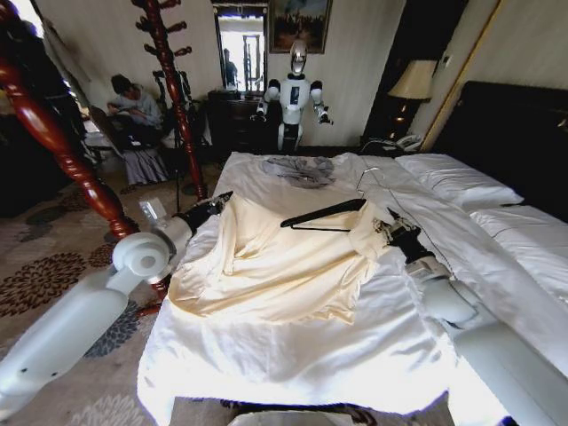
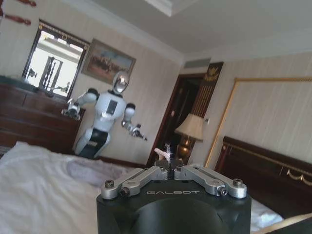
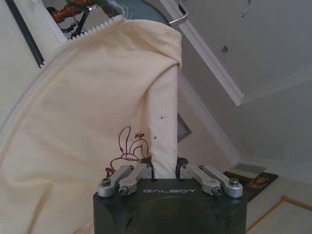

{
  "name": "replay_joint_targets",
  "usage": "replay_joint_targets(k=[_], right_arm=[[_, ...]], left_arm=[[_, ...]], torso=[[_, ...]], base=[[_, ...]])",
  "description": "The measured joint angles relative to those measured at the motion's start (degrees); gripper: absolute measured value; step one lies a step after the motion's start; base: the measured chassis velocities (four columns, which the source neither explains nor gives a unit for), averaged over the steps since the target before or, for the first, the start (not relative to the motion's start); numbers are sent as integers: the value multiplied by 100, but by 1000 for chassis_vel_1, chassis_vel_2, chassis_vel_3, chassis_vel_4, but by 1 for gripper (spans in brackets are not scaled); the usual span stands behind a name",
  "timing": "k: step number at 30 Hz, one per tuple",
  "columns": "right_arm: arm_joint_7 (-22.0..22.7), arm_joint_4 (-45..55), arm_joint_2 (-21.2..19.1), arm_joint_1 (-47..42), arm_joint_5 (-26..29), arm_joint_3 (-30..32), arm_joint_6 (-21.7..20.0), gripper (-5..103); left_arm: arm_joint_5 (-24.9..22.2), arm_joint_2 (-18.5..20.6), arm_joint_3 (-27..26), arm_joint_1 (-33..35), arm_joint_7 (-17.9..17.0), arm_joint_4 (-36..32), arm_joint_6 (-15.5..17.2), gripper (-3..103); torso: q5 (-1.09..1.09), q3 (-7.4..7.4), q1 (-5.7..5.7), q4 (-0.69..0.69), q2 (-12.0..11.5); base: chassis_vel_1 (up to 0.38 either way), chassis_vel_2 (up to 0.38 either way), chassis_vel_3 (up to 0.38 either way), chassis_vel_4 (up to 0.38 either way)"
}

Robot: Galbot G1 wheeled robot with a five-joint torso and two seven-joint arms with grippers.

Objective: Pick up the clothes from the bed and hang them on the clothes hanger.

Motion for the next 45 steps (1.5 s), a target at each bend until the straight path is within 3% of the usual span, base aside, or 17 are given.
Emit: replay_joint_targets(k=[5,9,15,18,21,28,36,45], right_arm=[[25,242,-240,219,303,-48,-195,20],[23,335,-222,22,287,-129,-268,20],[-5,317,52,49,-18,-502,-303,20],[-40,118,290,366,-321,-1037,-283,20],[-62,-5,432,540,-458,-1303,-256,20],[-124,-219,715,802,-790,-1864,-186,20],[-130,-179,797,936,-699,-2083,-283,20],[-108,-549,1009,1387,-1034,-2794,-517,20]], left_arm=[[-417,172,130,-878,-194,-7,105,1],[-462,259,302,-1044,-308,-59,224,1],[-531,259,432,-1001,-642,-314,411,1],[-517,333,408,-689,-804,-644,480,1],[-497,387,358,-501,-865,-797,497,1],[-496,420,387,-479,-948,-905,565,1],[-445,421,486,-494,-973,-869,681,1],[-197,124,984,-542,-1152,-929,773,1]], torso=[[2,0,0,0,0],[2,0,0,-1,0],[2,0,0,-1,0],[2,0,0,0,0],[1,0,0,4,0],[1,-1,0,-2,0],[1,-1,0,-1,0],[1,0,0,0,0]], base=[[0,0,0,0],[0,0,0,0],[0,0,0,0],[0,0,0,0],[0,0,0,0],[0,0,0,0],[0,0,0,0],[0,0,0,0]])
